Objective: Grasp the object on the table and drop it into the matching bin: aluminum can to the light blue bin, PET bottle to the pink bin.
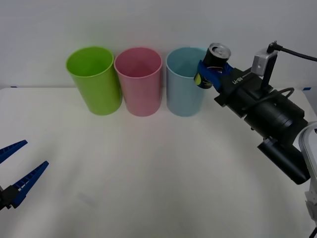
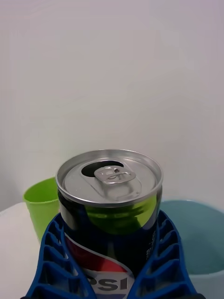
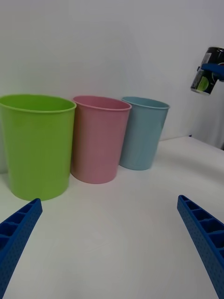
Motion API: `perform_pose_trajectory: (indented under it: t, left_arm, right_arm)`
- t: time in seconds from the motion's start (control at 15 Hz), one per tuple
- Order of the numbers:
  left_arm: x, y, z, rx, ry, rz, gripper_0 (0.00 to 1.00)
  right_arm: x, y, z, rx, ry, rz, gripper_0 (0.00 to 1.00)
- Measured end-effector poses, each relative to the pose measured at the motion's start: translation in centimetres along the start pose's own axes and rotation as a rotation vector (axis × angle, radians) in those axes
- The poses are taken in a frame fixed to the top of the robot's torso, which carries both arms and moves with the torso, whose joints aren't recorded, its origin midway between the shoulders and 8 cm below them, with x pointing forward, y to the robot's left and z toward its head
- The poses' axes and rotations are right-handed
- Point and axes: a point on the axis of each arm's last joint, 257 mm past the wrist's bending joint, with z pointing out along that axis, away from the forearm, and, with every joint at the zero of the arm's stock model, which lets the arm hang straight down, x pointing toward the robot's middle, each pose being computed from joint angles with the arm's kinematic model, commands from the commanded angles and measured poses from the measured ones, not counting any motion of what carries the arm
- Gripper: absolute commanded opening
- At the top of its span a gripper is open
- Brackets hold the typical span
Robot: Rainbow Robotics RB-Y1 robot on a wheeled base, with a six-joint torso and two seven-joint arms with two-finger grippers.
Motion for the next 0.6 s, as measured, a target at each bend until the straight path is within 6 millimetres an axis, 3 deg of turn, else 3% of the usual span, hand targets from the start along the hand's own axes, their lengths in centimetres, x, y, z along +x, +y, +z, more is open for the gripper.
perform_pose_trajectory:
  t: [0.6]
  left_arm:
    - [0.0,0.0,0.0,0.0,0.0,0.0,1.0]
  right_arm:
    - [0.3,-7.0,7.0,0.114,0.026,-0.027,0.0]
